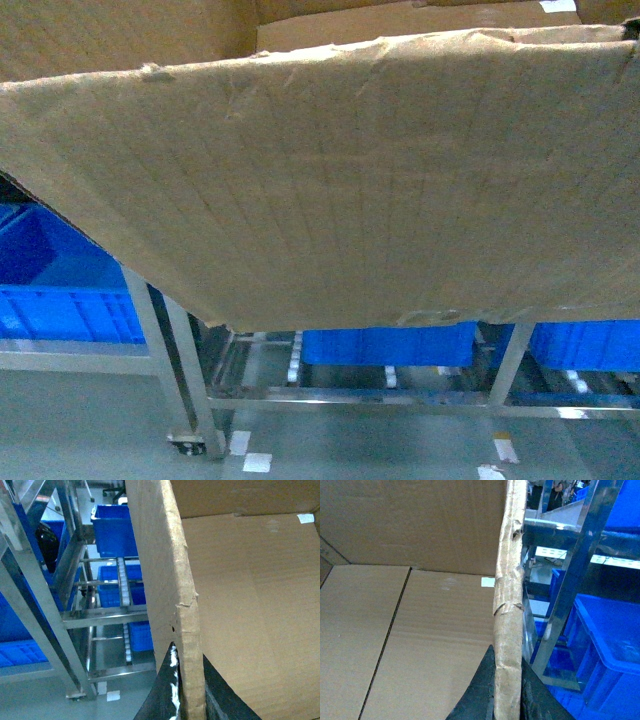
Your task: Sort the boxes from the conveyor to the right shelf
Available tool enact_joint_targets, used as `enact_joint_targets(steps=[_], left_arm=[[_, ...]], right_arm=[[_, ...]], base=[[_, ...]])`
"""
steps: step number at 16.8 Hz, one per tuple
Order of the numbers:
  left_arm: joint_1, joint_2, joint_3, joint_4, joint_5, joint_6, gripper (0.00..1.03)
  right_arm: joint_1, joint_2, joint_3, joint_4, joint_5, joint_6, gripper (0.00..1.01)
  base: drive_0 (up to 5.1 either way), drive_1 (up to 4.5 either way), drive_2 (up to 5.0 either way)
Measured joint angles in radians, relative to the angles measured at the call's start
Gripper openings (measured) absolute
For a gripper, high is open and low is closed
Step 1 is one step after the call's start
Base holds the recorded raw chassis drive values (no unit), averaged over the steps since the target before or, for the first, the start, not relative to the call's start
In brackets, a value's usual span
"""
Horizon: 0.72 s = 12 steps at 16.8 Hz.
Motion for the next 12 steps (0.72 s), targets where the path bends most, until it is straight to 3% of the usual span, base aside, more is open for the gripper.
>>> enact_joint_targets(steps=[12], left_arm=[[0.0, 0.001, -0.002, -0.003, 0.002, 0.0, 0.02]], right_arm=[[0.0, 0.0, -0.002, -0.003, 0.001, 0.0, 0.04]], base=[[0.0, 0.0, 0.0]])
